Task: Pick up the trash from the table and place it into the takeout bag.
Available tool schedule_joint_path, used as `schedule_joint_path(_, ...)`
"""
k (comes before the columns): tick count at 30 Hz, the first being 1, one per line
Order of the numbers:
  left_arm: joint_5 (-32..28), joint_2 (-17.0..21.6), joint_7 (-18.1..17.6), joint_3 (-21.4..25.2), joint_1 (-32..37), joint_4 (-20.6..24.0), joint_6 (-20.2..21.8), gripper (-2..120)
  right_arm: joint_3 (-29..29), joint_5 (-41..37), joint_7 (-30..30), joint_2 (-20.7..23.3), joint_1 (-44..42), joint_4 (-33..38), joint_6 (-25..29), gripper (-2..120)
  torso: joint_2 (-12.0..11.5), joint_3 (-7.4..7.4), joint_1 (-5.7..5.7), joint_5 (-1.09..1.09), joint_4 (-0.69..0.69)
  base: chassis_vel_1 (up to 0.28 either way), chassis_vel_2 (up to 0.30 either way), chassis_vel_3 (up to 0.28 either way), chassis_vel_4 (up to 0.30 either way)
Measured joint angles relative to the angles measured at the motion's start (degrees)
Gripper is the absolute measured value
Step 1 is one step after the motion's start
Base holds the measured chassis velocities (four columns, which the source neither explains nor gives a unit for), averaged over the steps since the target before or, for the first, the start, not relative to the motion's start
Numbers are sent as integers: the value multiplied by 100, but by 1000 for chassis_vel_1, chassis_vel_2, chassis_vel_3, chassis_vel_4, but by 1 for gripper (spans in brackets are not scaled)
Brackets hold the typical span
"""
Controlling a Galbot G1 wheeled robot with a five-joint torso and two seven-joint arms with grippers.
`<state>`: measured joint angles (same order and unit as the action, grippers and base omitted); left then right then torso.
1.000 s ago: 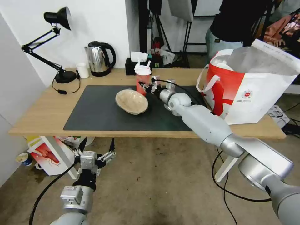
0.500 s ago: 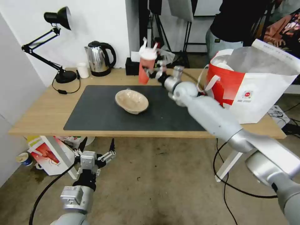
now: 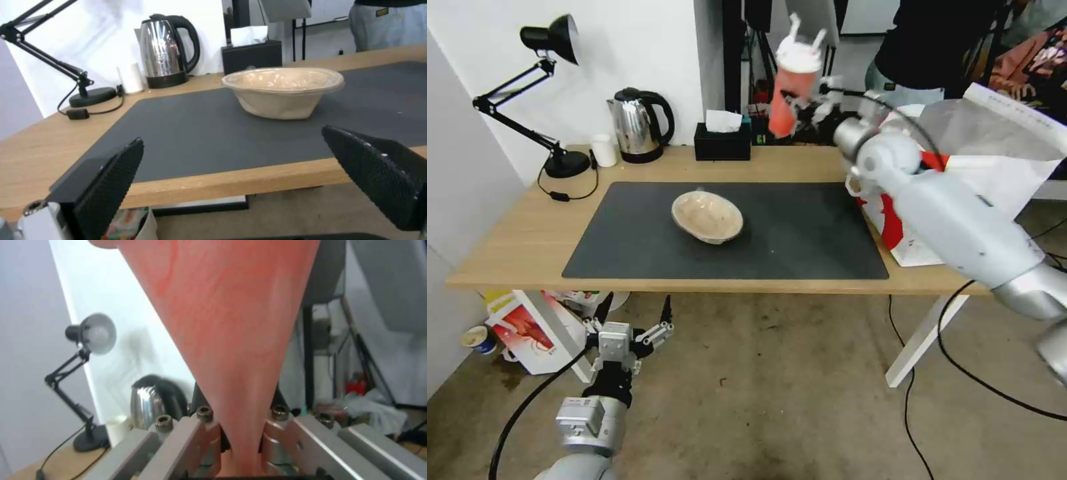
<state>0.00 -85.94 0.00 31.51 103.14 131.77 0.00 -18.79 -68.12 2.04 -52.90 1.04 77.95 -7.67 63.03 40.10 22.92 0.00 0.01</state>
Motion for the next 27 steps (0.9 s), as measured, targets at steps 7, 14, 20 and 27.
schedule_joint_path(7, 0, 0, 0, 0, 0, 0, 0, 100, 5, -73, -292, 456, 199, 262, -255, 5, 0, 0, 0, 0, -1, 0, 0, 0, 0)
schedule_joint_path(14, 0, 0, 0, 0, 0, 0, 0, 100, 36, -269, -391, 990, 176, 623, -330, 5, 0, 0, 0, 1, -1, 0, 0, 0, 0)
schedule_joint_path(20, 0, 0, 0, 0, 0, 0, 0, 100, 139, -348, -410, 1336, 61, 754, -344, 5, 1, 0, 0, 0, -1, 0, 0, 0, 0)
schedule_joint_path(27, 0, 0, 0, 0, 0, 0, 0, 100, 285, -367, -376, 1635, -157, 814, -345, 5, 0, 0, 0, 1, -1, 0, 0, 0, 0)
